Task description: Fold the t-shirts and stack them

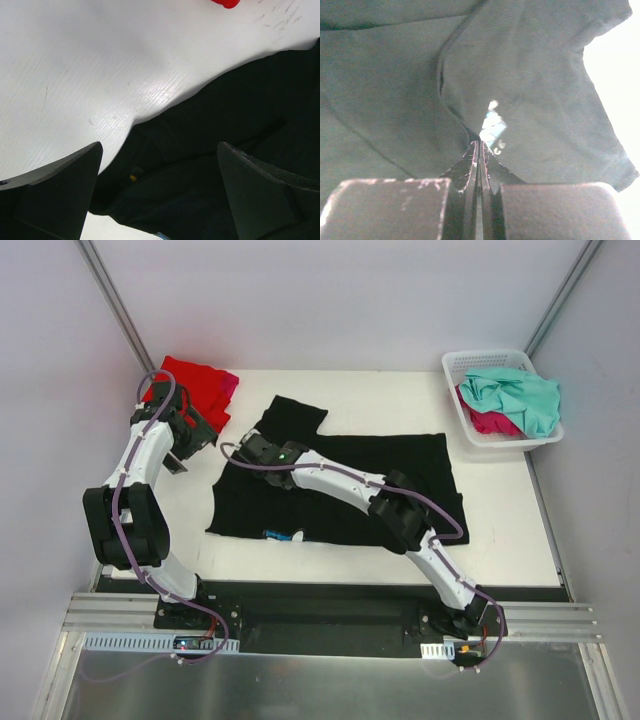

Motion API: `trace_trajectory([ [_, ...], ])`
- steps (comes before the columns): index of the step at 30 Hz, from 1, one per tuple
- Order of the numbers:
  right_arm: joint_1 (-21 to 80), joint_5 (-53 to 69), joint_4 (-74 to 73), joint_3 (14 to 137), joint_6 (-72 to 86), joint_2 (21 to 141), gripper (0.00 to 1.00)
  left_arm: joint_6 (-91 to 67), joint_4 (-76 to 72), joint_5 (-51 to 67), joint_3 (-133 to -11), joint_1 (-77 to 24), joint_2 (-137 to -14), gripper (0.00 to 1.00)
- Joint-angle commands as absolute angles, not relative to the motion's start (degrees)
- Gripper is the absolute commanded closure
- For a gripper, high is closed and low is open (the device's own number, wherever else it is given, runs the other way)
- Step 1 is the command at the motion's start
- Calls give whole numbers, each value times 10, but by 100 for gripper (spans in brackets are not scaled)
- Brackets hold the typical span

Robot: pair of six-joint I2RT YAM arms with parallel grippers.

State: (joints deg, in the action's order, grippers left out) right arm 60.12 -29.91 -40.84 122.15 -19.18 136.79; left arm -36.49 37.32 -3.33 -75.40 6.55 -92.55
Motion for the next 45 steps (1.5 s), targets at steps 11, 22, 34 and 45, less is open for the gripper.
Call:
trace_trajectory([
  [11,488,-323,-399,1223,-224,1334,99,-354,390,-33,-773,61,-923,1],
  [22,448,-312,-397,1243,-237,1357,99,-348,390,-38,-771,59,-920,1],
  [34,451,-319,-400,1223,-229,1355,96,-352,396,-36,-786,50,-924,1],
  [45,463,-327,-439,1169,-166,1304,62,-352,410,-49,-761,-34,-885,1],
])
